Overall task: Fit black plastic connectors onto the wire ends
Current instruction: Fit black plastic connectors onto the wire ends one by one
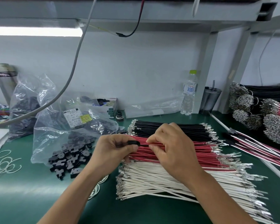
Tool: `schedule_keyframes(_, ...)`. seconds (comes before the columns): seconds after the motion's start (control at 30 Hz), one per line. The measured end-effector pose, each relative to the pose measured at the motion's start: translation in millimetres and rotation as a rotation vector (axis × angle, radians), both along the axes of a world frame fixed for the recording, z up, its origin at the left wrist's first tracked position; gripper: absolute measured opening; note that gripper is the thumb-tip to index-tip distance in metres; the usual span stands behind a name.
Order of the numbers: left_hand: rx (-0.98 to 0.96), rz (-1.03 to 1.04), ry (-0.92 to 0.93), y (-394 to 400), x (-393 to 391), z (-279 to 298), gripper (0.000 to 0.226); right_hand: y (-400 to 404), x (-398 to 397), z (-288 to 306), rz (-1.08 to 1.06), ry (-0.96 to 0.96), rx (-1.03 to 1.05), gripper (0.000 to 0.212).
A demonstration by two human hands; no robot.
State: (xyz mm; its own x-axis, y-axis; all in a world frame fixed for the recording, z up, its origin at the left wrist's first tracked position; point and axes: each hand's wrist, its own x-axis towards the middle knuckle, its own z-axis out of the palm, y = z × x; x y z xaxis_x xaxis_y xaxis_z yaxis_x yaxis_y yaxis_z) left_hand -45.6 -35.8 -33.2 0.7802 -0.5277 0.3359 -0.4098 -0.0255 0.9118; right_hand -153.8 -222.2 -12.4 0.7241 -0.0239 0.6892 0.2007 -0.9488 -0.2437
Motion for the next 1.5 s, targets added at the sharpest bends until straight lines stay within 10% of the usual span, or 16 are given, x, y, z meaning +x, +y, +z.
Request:
schedule_keyframes(0.2,0.009,0.054,-0.003,3.7,5.8,-5.9,0.018,16.3,-3.4,-7.0,0.133,0.476,0.057,0.019)
schedule_keyframes(0.83,-0.050,0.055,0.095,1.2,6.9,-5.8,0.015,0.6,1.5,-0.3,0.212,0.431,0.691,0.020)
schedule_keyframes(1.17,-0.100,0.009,0.131,3.5,5.5,-3.5,0.023,4.6,3.0,-5.5,0.016,0.189,0.224,0.012)
schedule_keyframes(1.5,-0.078,-0.015,0.137,2.2,1.9,-2.3,0.026,4.5,4.3,-11.2,0.052,0.117,0.230,0.006)
